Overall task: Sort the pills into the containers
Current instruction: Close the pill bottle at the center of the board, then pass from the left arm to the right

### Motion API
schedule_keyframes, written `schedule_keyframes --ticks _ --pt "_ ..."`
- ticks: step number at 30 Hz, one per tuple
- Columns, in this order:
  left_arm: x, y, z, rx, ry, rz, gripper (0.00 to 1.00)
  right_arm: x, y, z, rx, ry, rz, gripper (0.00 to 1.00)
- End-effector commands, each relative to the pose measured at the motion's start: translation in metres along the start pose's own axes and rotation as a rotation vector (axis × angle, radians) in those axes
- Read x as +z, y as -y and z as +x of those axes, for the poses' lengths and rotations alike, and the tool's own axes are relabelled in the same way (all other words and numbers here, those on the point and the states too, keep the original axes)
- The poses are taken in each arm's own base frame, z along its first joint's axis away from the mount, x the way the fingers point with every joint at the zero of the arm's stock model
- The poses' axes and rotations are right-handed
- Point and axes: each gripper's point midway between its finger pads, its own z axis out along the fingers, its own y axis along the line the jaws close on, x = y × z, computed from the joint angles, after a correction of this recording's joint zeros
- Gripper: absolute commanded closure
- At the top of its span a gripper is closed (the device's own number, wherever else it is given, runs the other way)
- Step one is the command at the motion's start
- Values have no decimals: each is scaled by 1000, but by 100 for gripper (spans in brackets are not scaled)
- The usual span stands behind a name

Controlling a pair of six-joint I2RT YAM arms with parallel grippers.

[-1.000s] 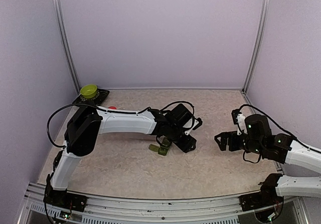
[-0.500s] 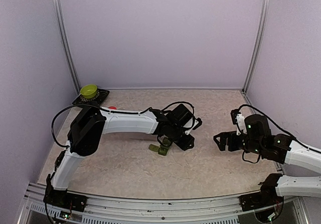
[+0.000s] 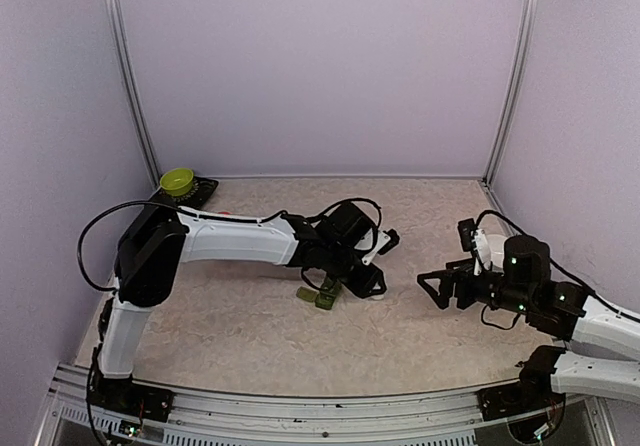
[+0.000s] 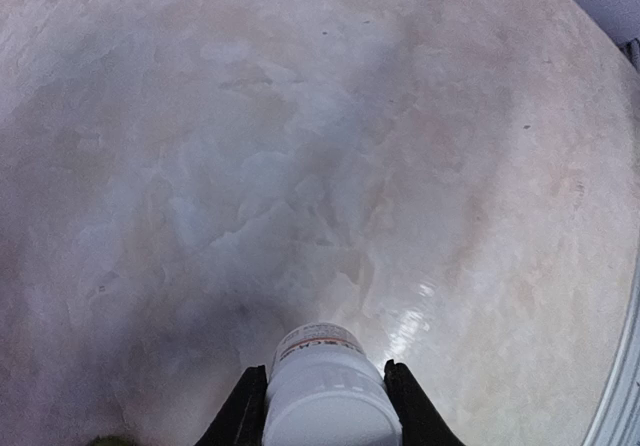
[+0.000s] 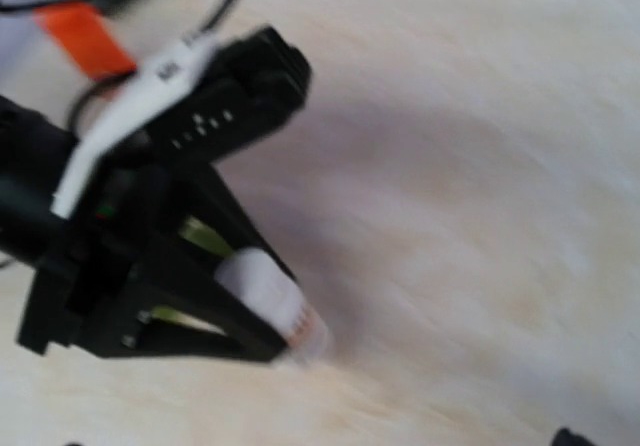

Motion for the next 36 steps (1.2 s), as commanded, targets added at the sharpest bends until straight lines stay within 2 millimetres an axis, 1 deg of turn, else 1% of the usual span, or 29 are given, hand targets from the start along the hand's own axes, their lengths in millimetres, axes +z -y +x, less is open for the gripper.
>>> schedule_keyframes --ticks 1,2,4,6,8,12,15,18,20,22,25,28,31,36 --pt "-86 51 -64 68 281 195 85 -22 -50 -34 -54 146 -274 0" --pt "-91 56 -63 85 306 215 85 -26 -55 -38 -49 164 -301 0" --pt "-118 74 -69 137 380 252 85 -35 -67 -44 -32 192 -377 0" --pt "-138 92 -70 192 430 279 85 -47 -86 -48 -20 212 -496 0" --pt "-160 108 -72 239 480 312 85 -57 -98 -51 -8 236 -579 0" --pt "-194 133 -63 366 579 344 84 -62 -105 -54 70 229 -640 0" --pt "-219 151 -57 474 675 331 84 -68 -117 -58 145 213 -741 0" --pt "-239 166 -47 574 752 331 84 -73 -128 -57 244 165 -851 0" --pt "-250 174 -44 619 798 328 84 -75 -135 -56 305 124 -914 2" --pt "-256 179 -44 643 827 321 84 -76 -140 -56 348 88 -959 4" --pt "-255 188 -43 675 830 327 85 -79 -149 -58 365 63 -1011 7" --pt "-250 195 -41 699 828 340 85 -82 -160 -62 326 59 -1047 7" --pt "-248 200 -40 708 831 350 86 -90 -173 -64 284 48 -1113 7" --pt "-251 205 -40 729 852 361 86 -92 -187 -59 262 7 -1175 8"
